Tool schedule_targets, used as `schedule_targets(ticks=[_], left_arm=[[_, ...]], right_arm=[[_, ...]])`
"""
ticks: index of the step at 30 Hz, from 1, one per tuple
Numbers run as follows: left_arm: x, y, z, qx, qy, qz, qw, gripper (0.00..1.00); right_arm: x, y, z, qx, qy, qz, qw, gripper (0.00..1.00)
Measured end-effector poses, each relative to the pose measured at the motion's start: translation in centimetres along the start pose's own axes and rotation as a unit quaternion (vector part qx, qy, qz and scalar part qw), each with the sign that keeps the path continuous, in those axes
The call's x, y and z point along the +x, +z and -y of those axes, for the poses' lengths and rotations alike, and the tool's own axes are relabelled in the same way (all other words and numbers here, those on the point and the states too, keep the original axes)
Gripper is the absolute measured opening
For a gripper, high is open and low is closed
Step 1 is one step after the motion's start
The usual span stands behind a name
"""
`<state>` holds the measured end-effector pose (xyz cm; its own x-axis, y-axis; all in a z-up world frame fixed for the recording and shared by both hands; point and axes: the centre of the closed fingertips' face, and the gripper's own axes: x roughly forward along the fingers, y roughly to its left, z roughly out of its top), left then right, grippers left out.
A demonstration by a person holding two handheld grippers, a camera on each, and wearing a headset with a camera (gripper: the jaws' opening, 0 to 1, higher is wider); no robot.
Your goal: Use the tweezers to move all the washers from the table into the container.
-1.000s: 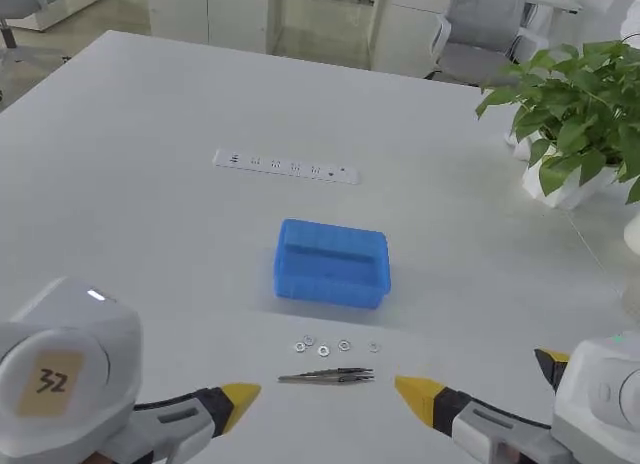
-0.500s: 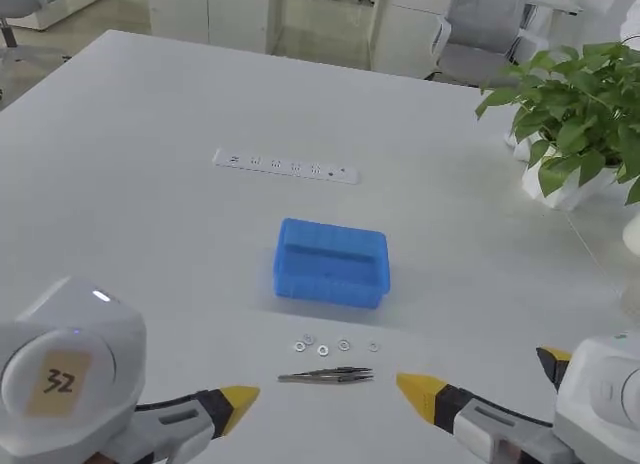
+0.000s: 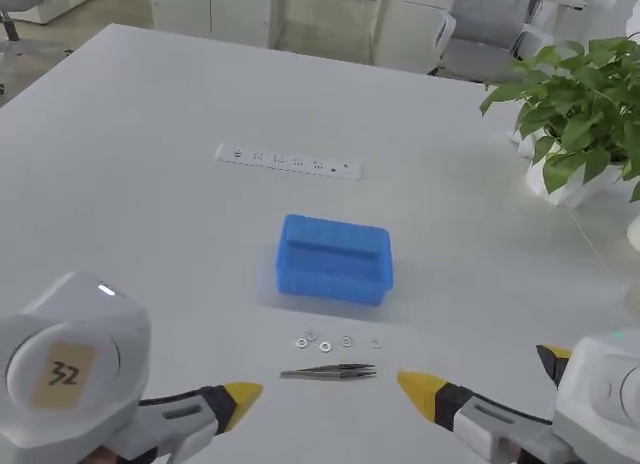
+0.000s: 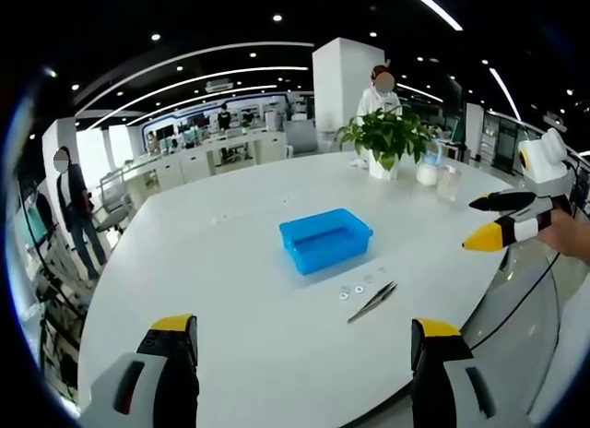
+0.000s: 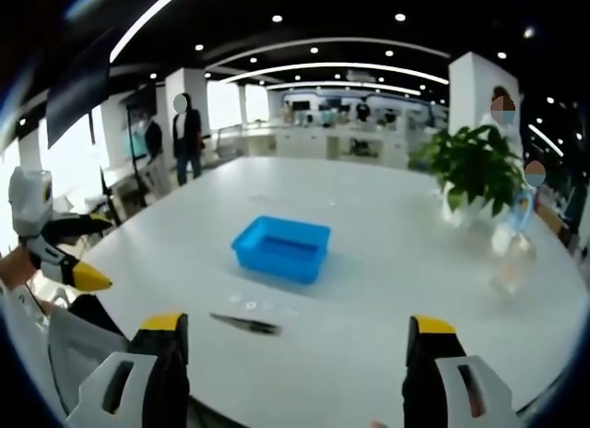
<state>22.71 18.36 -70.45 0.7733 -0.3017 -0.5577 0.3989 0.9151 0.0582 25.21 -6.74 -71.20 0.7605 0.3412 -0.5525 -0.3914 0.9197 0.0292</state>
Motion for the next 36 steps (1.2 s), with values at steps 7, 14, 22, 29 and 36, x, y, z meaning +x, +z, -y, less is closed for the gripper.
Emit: schedule_targets(ticks=[7,14,22,29,36], left_arm=[[1.0,0.0,1.6,-0.002,-0.056,-0.003,0.9984,0.76],[3.2,-0.2,2.6,0.028,-0.102,-0.016,0.9943,0.50],[5.8,-1.1,4.1,0.083,-0.161,-0.035,0.9828,0.31],[8.6,-3.2,4.9,0.132,-0.194,-0.076,0.9691,0.26],[11.2,-4.9,5.6,0.147,-0.217,-0.106,0.9592,0.18]], right_arm=[[0.5,-0.3,-0.4,0.000,0.007,-0.008,0.9999,0.96],[1.0,-0.6,-0.3,-0.001,0.011,-0.021,0.9997,0.93],[1.8,-1.2,-0.6,-0.002,0.018,-0.038,0.9991,0.89],[2.7,-1.5,-1.5,-0.014,0.032,-0.055,0.9979,0.88],[2.9,-1.3,-2.3,-0.026,0.043,-0.058,0.9970,0.87]])
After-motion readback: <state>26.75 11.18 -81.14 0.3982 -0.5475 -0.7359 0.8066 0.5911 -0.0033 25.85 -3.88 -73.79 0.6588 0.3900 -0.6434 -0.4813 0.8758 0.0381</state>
